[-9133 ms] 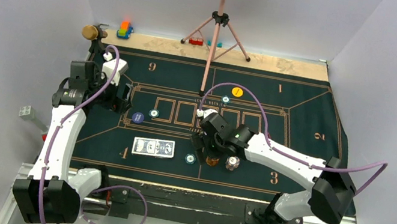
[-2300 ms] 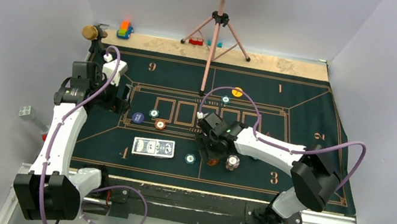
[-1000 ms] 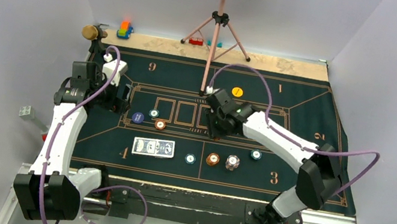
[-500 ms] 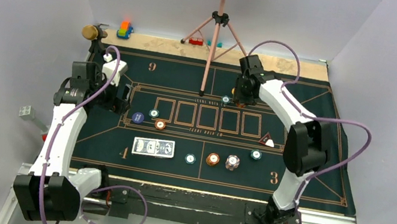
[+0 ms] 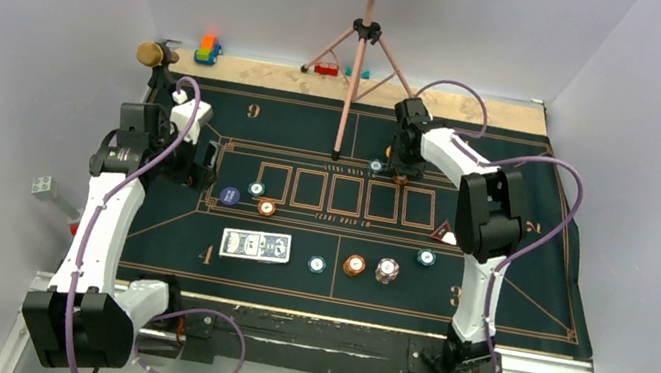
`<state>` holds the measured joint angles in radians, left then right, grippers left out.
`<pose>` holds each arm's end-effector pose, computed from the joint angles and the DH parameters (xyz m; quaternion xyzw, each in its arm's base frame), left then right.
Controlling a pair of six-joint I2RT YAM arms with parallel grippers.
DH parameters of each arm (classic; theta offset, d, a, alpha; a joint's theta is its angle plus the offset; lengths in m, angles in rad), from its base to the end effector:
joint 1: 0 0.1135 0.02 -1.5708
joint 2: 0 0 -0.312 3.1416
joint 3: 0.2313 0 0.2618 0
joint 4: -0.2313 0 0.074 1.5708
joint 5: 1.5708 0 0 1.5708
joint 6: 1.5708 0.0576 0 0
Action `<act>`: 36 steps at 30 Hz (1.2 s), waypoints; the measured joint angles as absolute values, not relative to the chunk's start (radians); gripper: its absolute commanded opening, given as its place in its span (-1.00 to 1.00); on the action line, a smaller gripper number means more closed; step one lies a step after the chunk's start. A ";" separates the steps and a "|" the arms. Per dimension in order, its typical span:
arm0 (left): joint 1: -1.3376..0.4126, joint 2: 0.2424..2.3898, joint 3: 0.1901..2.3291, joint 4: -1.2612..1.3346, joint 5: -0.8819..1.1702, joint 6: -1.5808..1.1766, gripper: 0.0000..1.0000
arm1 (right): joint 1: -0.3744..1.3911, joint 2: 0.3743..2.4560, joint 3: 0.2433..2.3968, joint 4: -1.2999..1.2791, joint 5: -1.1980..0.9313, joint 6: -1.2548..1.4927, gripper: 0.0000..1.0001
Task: Distribute texas hold em gaming equipment
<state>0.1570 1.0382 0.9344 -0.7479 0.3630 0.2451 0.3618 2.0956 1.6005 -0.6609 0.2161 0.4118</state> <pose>0.2061 0.0119 0.3194 0.1040 0.9170 -0.0965 0.3728 0.4548 0.1589 0.1960 0.0465 0.9720 -0.0205 0.2294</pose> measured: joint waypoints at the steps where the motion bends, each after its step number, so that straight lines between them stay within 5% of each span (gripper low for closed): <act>1: 0.157 1.038 0.934 -0.748 0.363 0.245 0.99 | 0.360 2.102 1.603 -0.658 0.218 0.412 -0.60; 28: 0.157 1.038 0.934 -0.748 0.363 0.245 0.99 | 0.337 2.168 1.671 -0.607 0.184 0.411 -0.50; 36: 0.157 1.038 0.934 -0.748 0.363 0.245 0.99 | 0.337 2.168 1.665 -0.600 0.183 0.413 0.26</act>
